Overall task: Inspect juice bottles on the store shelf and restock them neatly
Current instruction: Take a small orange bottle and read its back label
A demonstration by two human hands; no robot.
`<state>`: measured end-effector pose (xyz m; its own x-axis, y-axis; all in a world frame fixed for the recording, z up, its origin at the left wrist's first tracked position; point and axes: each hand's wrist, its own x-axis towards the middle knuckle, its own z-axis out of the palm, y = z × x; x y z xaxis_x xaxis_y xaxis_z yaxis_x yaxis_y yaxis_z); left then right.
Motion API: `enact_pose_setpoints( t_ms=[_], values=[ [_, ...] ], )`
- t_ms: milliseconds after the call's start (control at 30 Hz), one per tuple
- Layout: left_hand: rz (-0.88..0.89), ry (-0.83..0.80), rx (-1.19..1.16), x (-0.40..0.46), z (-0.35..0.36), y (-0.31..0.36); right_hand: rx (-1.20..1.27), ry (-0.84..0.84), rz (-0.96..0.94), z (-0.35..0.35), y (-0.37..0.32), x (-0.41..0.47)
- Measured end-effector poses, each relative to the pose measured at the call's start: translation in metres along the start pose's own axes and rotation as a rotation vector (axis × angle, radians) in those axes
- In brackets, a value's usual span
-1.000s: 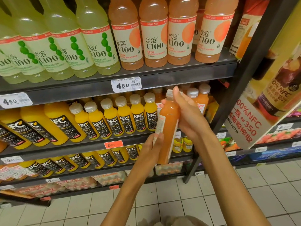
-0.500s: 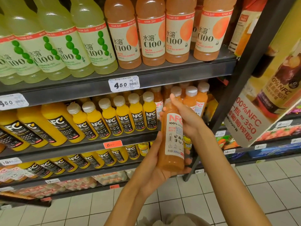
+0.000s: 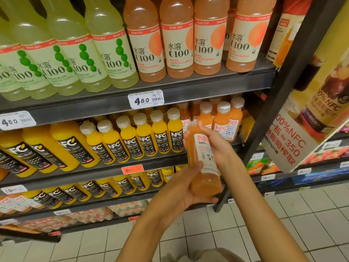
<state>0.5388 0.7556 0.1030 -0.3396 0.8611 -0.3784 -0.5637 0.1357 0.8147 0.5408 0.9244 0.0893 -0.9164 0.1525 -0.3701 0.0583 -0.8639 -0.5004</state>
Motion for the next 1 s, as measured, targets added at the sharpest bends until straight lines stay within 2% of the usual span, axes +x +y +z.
enact_pose_setpoints(
  t_ms=[67,100,267,433,600,767,1000],
  values=[
    [0.065,0.088,0.239,0.000,-0.003,-0.003,-0.090,-0.040,-0.094,0.003,-0.005,0.000],
    [0.099,0.112,0.279,-0.001,-0.004,-0.004,-0.164,-0.048,-0.140,0.005,-0.007,-0.001],
    [0.208,0.203,0.353,0.004,-0.012,-0.003,-0.404,-0.119,-0.307,0.013,-0.010,-0.007],
    [0.264,0.241,0.395,0.010,-0.020,-0.007,-0.689,0.003,-0.382,0.025,-0.007,-0.017],
    [0.298,0.134,0.468,0.021,-0.031,-0.004,-0.669,-0.220,-0.515,0.034,-0.007,-0.039],
    [0.433,0.143,0.583,0.038,-0.046,0.009,-0.707,-0.439,-0.549,0.039,-0.014,-0.056],
    [0.556,0.153,0.639,0.046,-0.049,0.012,-0.848,-0.520,-0.607,0.036,-0.019,-0.064]
  ],
)
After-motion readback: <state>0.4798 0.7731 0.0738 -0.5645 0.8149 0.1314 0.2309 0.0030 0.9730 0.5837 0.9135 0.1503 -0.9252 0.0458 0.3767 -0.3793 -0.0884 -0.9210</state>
